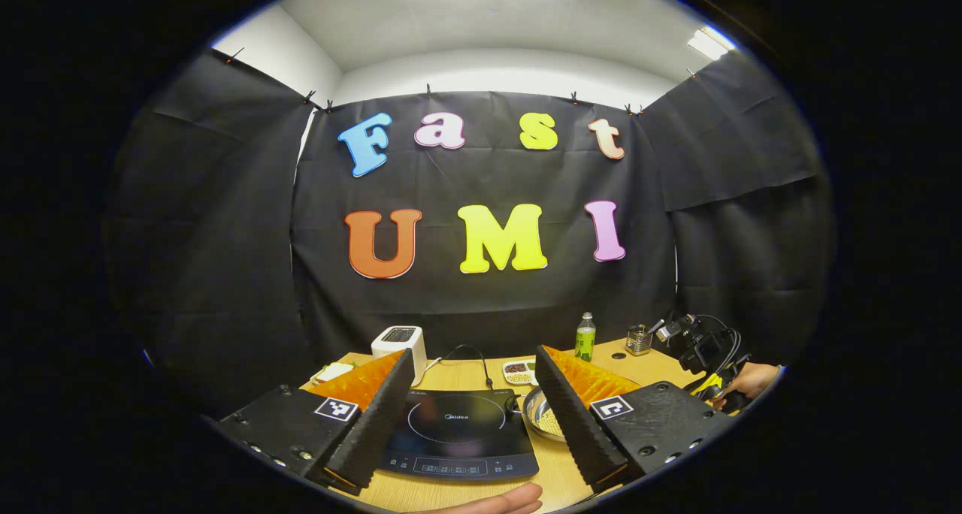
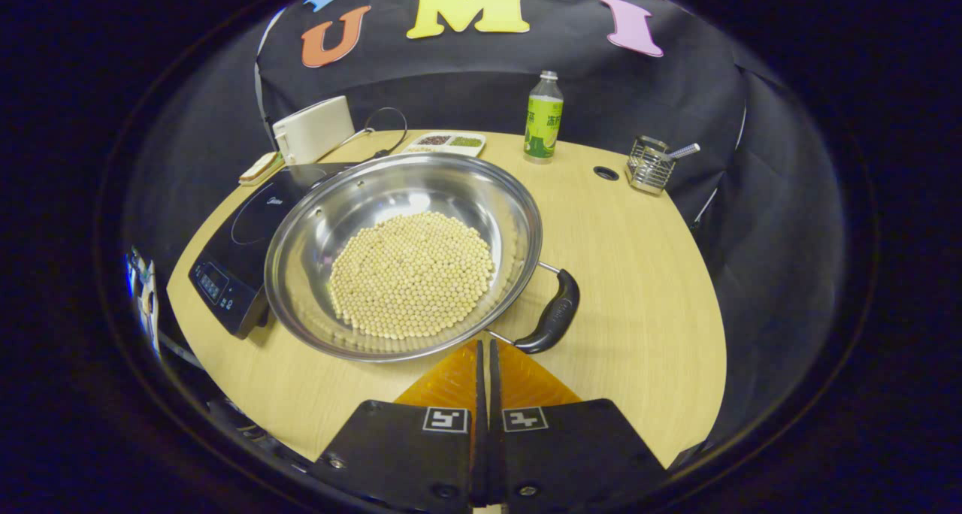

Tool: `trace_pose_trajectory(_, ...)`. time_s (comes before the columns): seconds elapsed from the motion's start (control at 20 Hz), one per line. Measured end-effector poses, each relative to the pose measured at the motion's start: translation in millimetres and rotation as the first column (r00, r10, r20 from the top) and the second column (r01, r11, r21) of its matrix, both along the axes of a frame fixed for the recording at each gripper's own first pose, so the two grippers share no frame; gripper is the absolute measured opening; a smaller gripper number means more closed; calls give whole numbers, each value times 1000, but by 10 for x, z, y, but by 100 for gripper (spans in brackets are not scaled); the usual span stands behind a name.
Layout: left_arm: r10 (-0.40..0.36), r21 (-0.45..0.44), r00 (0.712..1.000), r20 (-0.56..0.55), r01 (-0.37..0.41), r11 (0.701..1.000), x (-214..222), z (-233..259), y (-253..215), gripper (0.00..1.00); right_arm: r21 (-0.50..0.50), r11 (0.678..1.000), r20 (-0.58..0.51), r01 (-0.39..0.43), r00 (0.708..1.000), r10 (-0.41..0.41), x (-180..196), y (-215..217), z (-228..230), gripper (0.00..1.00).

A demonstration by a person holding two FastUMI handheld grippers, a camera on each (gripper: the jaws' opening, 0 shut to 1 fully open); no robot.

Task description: First push the handle of the pot to place it horizontally, then grasp the pot with both hands and set it on the induction cooktop.

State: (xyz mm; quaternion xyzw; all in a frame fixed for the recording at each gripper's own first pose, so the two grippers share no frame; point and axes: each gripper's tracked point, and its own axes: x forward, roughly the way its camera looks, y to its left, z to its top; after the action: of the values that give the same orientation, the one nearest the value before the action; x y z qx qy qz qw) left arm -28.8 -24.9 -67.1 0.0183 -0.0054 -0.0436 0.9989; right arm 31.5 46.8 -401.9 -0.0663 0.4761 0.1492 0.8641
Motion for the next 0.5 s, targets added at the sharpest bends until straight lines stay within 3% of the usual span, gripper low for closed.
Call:
trace_pose_trajectory(0.05,-4,3,1000,3,4,1000,-1,6,1,96,-10,1000,8,5,1000,-5,31,-19,-4,0)
trace_pose_trajectory(0.15,-8,11,1000,12,8,1000,-19,13,4,96,-37,999,18,22,1000,-21,110,-62,-28,4)
trace_pose_trajectory(0.5,-10,-14,1000,-24,10,1000,20,-113,-43,96,-68,997,65,48,997,-43,344,-167,-49,1)
